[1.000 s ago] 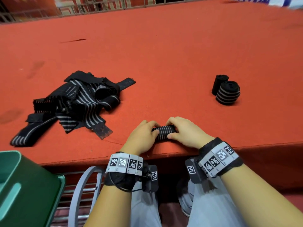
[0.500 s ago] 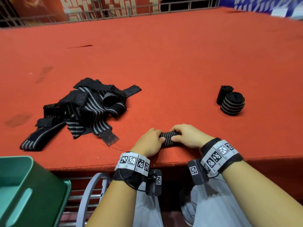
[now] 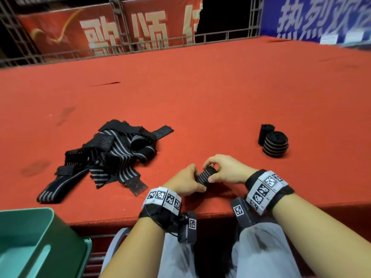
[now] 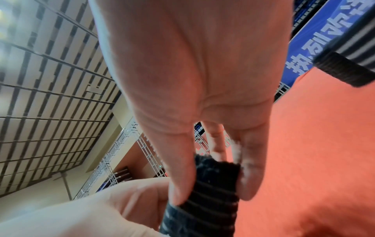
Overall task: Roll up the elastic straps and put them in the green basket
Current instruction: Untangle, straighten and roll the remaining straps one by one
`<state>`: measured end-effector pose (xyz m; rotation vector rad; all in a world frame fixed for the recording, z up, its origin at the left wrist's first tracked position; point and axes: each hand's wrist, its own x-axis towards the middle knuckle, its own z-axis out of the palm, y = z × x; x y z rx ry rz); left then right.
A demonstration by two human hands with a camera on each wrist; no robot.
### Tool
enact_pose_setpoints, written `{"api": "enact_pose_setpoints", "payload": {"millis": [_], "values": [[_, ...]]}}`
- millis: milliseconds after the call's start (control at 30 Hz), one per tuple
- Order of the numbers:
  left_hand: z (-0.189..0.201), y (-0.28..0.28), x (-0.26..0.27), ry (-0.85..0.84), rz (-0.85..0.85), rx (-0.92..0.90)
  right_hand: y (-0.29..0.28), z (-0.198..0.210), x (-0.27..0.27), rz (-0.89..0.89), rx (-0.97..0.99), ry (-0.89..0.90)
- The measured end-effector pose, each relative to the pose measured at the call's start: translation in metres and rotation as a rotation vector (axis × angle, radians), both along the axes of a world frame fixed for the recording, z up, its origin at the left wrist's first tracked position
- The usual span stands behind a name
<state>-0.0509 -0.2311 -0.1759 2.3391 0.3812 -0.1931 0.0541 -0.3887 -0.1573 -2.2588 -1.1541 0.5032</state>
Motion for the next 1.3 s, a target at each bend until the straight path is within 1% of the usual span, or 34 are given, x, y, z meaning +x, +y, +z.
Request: {"api": "enact_pose_setpoints", "payload": {"millis": [67,167,267,367,433,567,633,767,867,1067,1300], "values": [[0.005,-0.001,0.012,-0.059,0.027,-0.017,-0.001,0.014,0.01,0.016,0.019,-0.06],[0.011,-0.005,0.036,-0.139,0.064,-0.053,-0.004,0.026,0.037,0.014,0.057,-0.038],[0.017,-0.014,0.064,-0.21,0.098,-0.017,-0.009,0.036,0.068,0.015,0.053,-0.059],[0.019,-0.023,0.097,-0.258,0.089,0.034,-0.015,0.046,0.099,-0.002,0.031,-0.114],[0.016,-0.029,0.121,-0.269,0.066,0.057,-0.017,0.049,0.121,0.0,0.011,-0.157],[0.006,-0.042,0.168,-0.272,0.012,0.067,-0.022,0.052,0.162,-0.01,-0.102,-0.239],[0.0,-0.048,0.189,-0.251,-0.014,0.029,-0.026,0.051,0.178,-0.016,-0.165,-0.267],[-0.013,-0.059,0.222,-0.2,-0.026,-0.125,-0.033,0.045,0.201,-0.03,-0.248,-0.317],[-0.025,-0.064,0.236,-0.188,-0.014,-0.229,-0.035,0.039,0.213,-0.025,-0.293,-0.335],[-0.038,-0.069,0.249,-0.152,-0.04,-0.318,-0.036,0.034,0.223,-0.051,-0.348,-0.327],[-0.035,-0.074,0.25,-0.121,-0.096,-0.311,-0.038,0.029,0.223,-0.111,-0.423,-0.304]]}}
